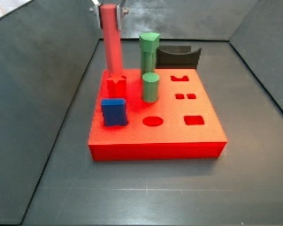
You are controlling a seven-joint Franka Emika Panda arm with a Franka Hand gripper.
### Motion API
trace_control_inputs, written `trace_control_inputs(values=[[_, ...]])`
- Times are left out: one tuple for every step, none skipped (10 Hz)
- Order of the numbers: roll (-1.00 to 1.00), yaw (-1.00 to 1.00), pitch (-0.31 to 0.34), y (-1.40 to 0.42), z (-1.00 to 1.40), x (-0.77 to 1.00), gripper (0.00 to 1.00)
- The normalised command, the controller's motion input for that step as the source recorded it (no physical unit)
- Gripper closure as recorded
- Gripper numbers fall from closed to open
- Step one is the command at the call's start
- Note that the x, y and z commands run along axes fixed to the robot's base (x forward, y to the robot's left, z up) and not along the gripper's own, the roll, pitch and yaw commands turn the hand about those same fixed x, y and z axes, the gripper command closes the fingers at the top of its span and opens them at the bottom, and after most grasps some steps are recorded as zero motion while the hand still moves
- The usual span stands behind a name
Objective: Pick up the hexagon object. Move up. Move to above the board. Insert the hexagon object.
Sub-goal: Insert the hexagon object.
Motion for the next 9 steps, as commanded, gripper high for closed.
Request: trace_control_inputs(values=[[0.01,0.07,-0.023,0.0,-0.23,0.05,1.0],[0.02,0.1,-0.009,0.0,-0.21,0.06,1.0],[0.02,0.05,-0.003,0.0,-0.21,0.25,1.0],[0.01,0.05,0.0,0.0,-0.22,0.33,1.0],[0.01,0.03,-0.001,0.0,-0.21,0.28,1.0],[0.01,0.01,0.0,0.0,-0.21,0.28,1.0],[0.06,0.11,0.0,0.0,-0.24,0.0,1.0],[0.14,0.25,0.0,0.0,-0.24,-0.25,1.0],[0.16,0.38,-0.019,0.0,-0.21,-0.32,1.0]])
